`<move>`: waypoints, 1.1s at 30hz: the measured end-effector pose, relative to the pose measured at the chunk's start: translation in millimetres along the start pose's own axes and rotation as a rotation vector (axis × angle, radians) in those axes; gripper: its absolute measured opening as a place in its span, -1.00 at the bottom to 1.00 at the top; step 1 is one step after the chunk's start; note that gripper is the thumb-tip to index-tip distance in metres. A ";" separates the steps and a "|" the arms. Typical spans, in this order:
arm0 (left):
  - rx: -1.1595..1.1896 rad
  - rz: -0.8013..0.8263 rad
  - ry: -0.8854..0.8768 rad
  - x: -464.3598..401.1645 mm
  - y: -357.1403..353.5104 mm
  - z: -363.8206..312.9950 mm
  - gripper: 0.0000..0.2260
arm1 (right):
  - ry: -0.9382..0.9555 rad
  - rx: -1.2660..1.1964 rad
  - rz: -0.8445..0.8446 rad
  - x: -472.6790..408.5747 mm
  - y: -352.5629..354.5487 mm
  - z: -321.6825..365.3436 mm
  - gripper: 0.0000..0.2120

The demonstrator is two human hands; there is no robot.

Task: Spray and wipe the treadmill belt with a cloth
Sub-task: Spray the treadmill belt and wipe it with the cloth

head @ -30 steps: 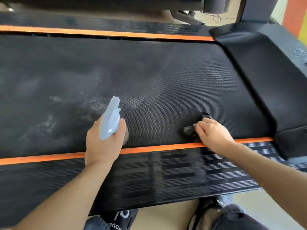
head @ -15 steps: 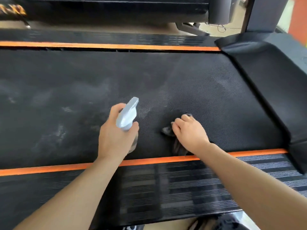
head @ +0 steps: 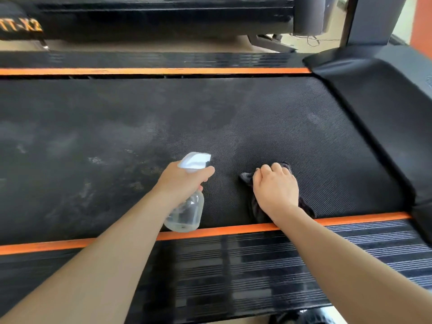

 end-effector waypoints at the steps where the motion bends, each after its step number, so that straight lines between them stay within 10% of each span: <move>1: -0.014 -0.032 0.014 0.9 1.4 1.8 -0.67 | 0.005 -0.002 -0.001 -0.2 0.3 -0.2 -0.70; 28: -0.135 -0.451 0.101 0.4 56.1 -11.5 -0.76 | -0.013 0.041 0.002 -1.0 2.9 3.3 -0.71; 33: -0.147 -0.304 0.174 6.8 74.4 21.5 -0.68 | -0.013 0.050 0.008 0.1 3.5 4.3 -0.71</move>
Point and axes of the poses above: each hand's wrist, its own x-axis away from the middle knuckle, its own y-axis out of the back of the hand, z = x × y, the point moved 8 cm from there along -x, towards the middle knuckle, and after that the axes turned 5 degrees about -x, right-handed, at the moved point
